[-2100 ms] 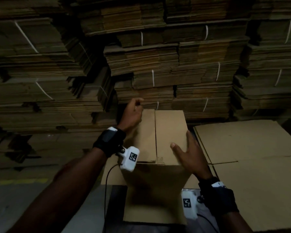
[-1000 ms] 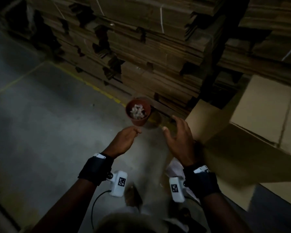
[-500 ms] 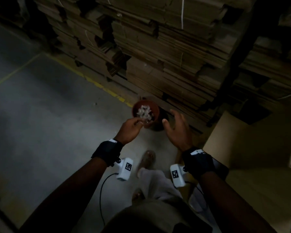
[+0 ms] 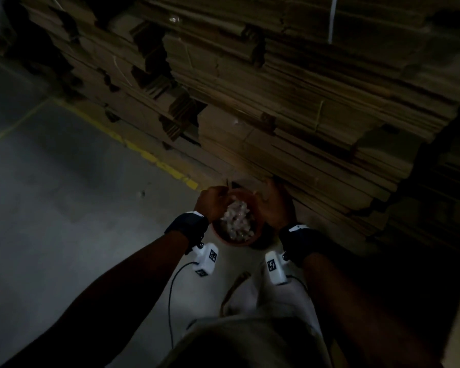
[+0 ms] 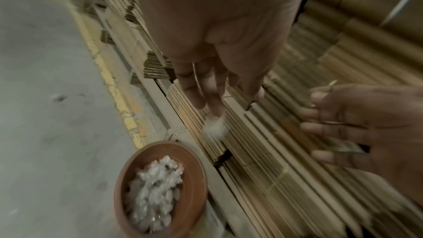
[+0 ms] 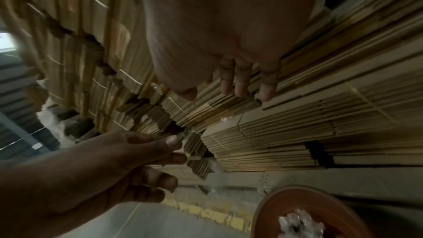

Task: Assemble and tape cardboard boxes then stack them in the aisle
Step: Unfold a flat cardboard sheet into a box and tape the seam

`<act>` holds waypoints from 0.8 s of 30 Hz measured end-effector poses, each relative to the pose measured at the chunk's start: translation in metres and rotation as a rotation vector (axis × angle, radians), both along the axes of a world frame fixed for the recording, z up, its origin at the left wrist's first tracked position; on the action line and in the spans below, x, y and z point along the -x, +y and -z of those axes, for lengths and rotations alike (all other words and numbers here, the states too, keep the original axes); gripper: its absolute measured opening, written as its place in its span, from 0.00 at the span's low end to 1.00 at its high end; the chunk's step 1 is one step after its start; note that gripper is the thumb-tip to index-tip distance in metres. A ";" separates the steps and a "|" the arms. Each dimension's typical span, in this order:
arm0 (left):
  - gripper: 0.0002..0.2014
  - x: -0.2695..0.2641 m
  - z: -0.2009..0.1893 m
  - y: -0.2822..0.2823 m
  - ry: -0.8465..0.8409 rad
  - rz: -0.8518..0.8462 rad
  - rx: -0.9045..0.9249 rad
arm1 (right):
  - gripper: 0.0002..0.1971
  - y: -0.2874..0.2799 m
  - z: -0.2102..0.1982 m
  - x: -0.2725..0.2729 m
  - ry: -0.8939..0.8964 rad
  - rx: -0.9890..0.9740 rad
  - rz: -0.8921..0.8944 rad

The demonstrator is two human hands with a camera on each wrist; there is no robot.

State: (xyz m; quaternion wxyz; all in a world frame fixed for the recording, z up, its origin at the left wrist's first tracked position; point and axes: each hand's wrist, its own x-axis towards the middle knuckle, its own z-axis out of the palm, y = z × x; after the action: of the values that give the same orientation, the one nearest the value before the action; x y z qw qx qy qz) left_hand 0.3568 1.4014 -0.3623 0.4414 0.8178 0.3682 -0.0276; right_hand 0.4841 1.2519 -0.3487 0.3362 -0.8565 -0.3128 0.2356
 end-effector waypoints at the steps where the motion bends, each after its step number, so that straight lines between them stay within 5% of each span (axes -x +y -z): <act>1: 0.29 -0.009 0.009 0.008 0.015 0.010 0.001 | 0.23 0.005 0.008 -0.005 0.007 0.002 0.008; 3: 0.23 -0.019 0.019 0.020 0.038 0.016 0.009 | 0.25 0.009 0.015 -0.012 0.026 0.018 0.019; 8: 0.24 -0.018 -0.004 0.022 -0.004 -0.002 0.056 | 0.25 0.000 -0.010 -0.015 0.036 0.025 0.043; 17: 0.15 0.041 -0.111 -0.035 -0.191 -0.054 0.023 | 0.26 -0.046 -0.102 0.027 0.017 -0.059 0.137; 24: 0.08 0.116 -0.185 -0.135 -0.339 -0.017 -0.091 | 0.30 -0.154 -0.176 0.104 -0.204 -0.137 0.161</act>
State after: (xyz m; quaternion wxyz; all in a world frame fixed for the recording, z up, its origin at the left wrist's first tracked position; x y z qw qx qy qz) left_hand 0.2412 1.2661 -0.1772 0.4597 0.8269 0.2962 0.1310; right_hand 0.3798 1.0981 -0.1732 0.3784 -0.8733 -0.2910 0.0976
